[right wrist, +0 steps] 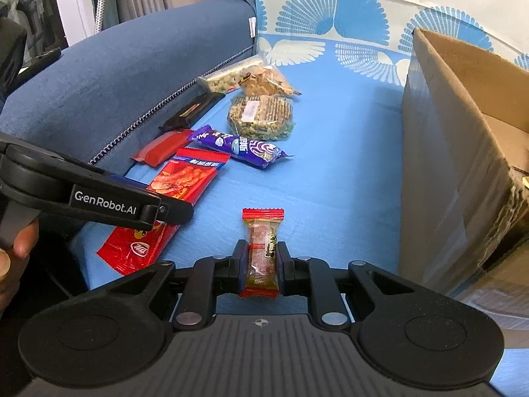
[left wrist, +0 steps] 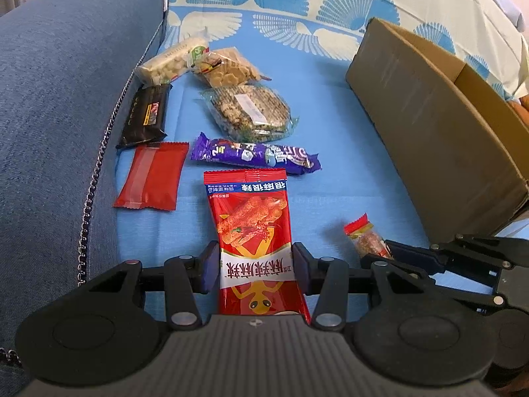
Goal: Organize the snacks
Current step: 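Lift the red candy with right tool while left tool lifts the red bag, then carry the red candy and red bag over the box with both tools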
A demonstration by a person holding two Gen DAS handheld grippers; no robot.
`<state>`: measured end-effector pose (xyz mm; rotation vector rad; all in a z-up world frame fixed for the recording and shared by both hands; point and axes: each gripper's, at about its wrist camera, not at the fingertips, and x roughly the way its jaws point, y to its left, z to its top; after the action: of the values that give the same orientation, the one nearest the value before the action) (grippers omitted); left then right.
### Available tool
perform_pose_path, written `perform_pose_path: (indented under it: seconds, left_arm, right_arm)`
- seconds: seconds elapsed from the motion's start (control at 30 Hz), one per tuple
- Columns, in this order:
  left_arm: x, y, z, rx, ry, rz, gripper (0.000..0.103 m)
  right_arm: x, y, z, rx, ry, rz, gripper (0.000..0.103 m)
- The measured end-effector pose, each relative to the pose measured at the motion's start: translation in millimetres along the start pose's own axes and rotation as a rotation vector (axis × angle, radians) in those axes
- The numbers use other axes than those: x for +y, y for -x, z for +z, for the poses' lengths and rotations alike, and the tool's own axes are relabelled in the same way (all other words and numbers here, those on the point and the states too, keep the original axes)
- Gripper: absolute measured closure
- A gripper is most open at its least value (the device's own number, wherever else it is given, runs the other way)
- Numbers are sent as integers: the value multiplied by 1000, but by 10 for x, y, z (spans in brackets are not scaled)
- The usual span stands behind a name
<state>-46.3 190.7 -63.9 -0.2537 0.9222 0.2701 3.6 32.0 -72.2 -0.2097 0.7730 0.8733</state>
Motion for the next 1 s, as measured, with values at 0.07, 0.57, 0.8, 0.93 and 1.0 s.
perform_pose_path:
  seconds: [0.07,0.57,0.8,0.93,1.0]
  left_arm:
    - [14,29,2,-16,11,-11,52]
    - [93,446,-37,-265,40,-106,52]
    - [24,459,-44,-282,0,-113,52]
    - [27,454,-53,-286,-9,-122,52]
    - [17,441,-47,-284,-18,-123,52]
  right_arm:
    - [-3,25,-7,-8,1,-1,85]
    - [77,522,91,-174,77,15,85]
    - [-120,1120,372,-304,63,34,85]
    - [-333,1385,473,-356,75,10,85]
    - [-472,1497,504,-379,79,-11,85]
